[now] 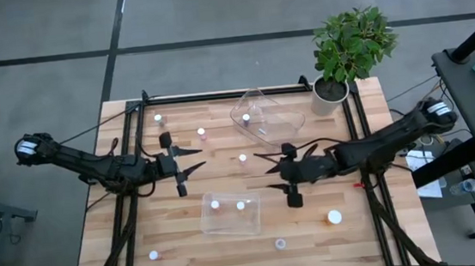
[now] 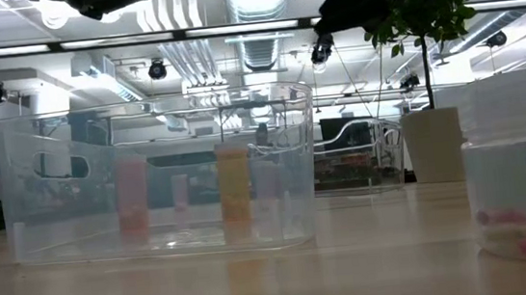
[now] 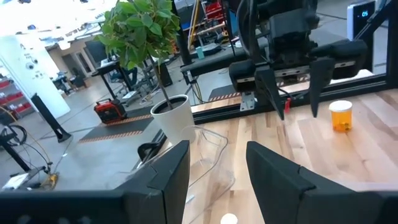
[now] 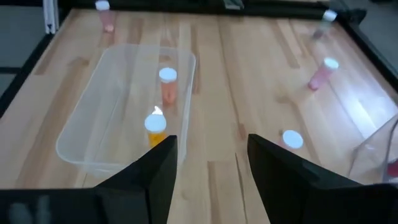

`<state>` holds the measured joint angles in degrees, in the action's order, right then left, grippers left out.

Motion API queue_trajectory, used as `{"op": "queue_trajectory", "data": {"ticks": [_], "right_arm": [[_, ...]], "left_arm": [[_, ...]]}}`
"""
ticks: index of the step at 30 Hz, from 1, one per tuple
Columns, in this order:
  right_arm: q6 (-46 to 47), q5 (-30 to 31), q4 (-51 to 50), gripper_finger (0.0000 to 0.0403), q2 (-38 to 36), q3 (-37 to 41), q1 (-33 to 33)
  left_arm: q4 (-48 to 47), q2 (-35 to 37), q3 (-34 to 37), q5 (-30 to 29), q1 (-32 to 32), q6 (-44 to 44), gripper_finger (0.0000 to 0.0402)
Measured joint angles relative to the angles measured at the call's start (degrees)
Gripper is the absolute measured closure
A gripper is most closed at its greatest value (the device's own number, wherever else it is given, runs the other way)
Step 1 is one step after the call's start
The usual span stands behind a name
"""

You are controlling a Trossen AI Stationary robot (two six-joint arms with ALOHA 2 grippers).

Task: Pick and place medicine bottles into bin by pill shape (circle, oval)
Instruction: Put the bottom purple tablet bottle into the bottom transparent bin

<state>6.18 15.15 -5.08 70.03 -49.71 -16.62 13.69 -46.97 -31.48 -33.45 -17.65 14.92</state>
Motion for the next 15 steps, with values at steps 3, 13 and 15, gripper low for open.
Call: {"op": "queue_trajectory", "data": {"ticks": [3,13,15], "right_arm": [[-1.5,0.0,5.1,0.0216,-3.2,4.6,0.0],[-6.9,0.0,18.5,0.0216,-13.0,17.0,0.0],[-8.0,0.0,21.4,0.0216,-14.5,19.1,0.0]], "left_arm": [[0.3,-0.8,0.0,0.0,0.0,-1.5,0.0259],[0.6,-7.8,-0.1,0.0,0.0,-21.2,0.0259],[-0.2,-9.5,-1.1,1.0,0.0,-27.0,0.0259]]}}
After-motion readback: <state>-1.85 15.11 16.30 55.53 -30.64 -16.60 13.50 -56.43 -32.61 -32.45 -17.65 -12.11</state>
